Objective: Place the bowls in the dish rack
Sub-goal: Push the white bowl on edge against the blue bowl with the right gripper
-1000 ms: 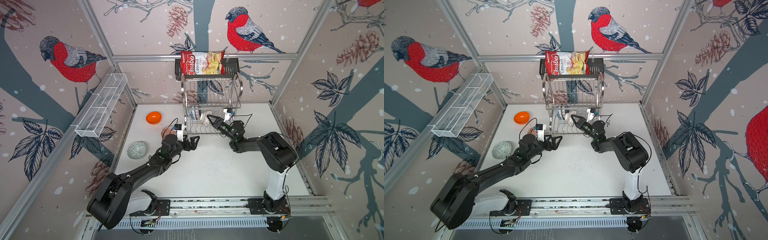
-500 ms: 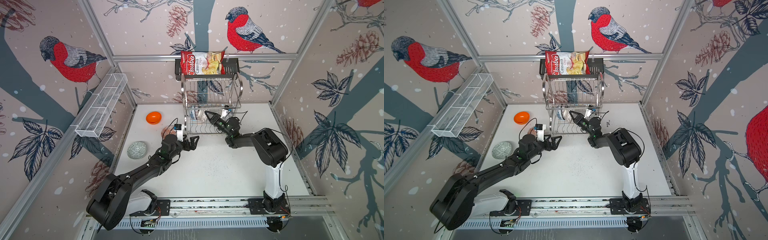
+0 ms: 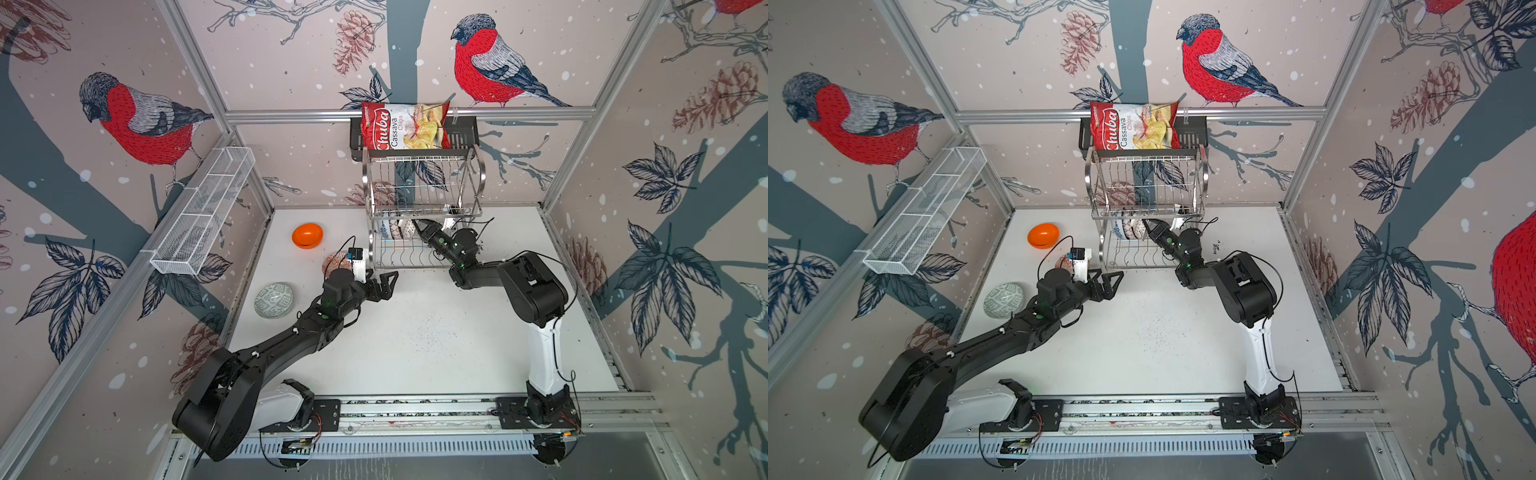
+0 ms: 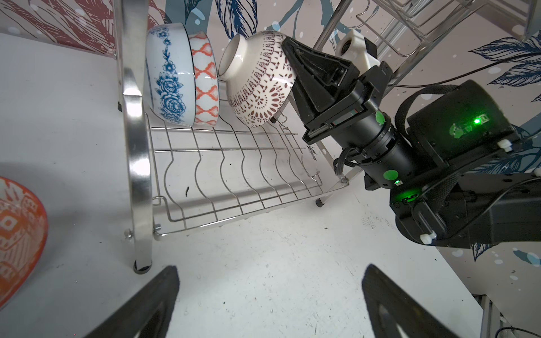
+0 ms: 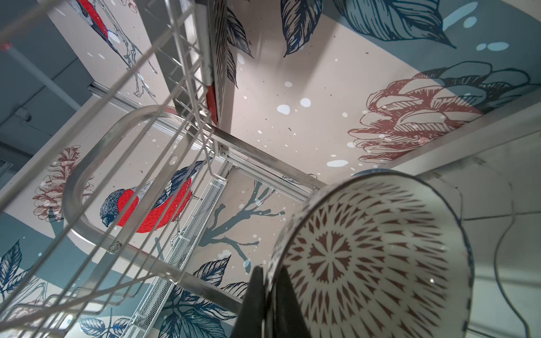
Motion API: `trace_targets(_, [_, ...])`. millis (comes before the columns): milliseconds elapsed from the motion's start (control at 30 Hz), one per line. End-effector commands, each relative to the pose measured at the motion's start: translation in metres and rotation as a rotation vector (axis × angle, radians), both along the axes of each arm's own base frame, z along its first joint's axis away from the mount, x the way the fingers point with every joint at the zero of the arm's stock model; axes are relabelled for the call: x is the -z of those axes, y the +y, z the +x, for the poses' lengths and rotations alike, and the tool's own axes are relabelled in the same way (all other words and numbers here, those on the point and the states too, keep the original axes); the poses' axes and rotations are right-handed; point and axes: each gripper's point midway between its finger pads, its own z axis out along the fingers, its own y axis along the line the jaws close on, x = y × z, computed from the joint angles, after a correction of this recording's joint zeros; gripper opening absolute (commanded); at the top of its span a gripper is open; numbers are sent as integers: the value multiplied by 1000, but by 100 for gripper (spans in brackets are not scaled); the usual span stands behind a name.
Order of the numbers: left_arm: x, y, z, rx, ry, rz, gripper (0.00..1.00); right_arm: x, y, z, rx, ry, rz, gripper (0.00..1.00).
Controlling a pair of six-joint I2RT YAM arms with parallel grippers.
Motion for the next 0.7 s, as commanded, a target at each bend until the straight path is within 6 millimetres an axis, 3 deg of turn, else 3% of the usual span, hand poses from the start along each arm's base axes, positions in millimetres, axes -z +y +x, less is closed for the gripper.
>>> trace_targets(0, [-6,0,2,-4,-23,0,98,-10,1,3,11,-46,12,0])
trace_targets(667, [-5,0,3,-5,-18,3,98,11,8,32,22,3,10,0])
